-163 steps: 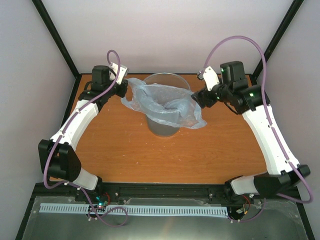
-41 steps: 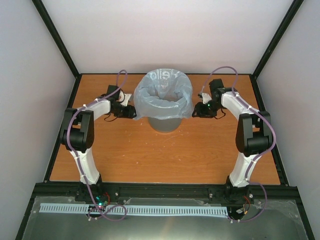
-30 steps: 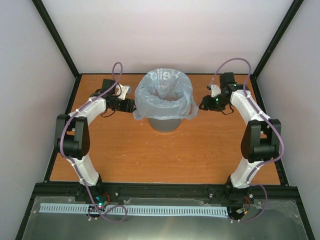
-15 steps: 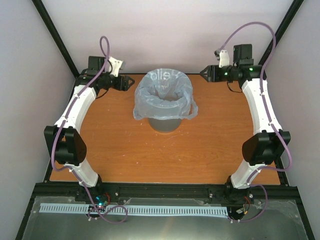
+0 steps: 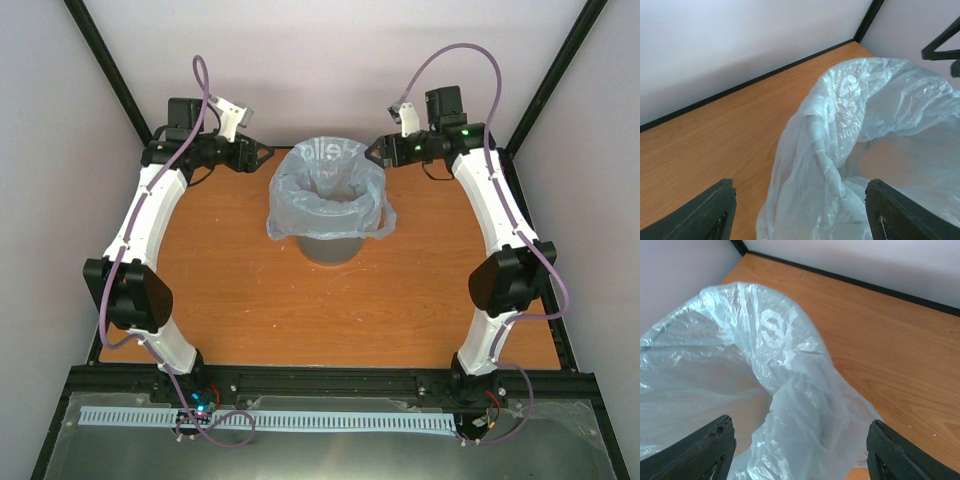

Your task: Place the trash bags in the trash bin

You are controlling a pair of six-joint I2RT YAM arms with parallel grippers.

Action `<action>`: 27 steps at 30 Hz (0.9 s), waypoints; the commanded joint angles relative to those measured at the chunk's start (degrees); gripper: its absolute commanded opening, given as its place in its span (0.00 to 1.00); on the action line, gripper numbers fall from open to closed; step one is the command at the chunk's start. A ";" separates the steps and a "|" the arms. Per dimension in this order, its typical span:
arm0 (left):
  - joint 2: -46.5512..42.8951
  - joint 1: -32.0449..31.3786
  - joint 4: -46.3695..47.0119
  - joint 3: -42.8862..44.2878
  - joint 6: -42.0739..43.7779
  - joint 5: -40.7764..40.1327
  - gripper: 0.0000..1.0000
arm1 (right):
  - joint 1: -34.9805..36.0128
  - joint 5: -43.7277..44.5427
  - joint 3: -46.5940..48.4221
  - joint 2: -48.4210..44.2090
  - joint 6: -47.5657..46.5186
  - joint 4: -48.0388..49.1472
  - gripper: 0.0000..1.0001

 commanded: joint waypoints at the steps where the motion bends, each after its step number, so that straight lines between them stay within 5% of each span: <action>1: -3.28 -0.52 -2.42 -1.22 2.86 3.64 0.72 | 1.77 3.69 -0.16 1.33 -2.14 -1.15 0.72; 27: -9.55 -8.26 -28.10 5.48 24.12 1.16 0.69 | 10.94 -11.43 -8.68 -2.52 -9.80 -6.42 0.48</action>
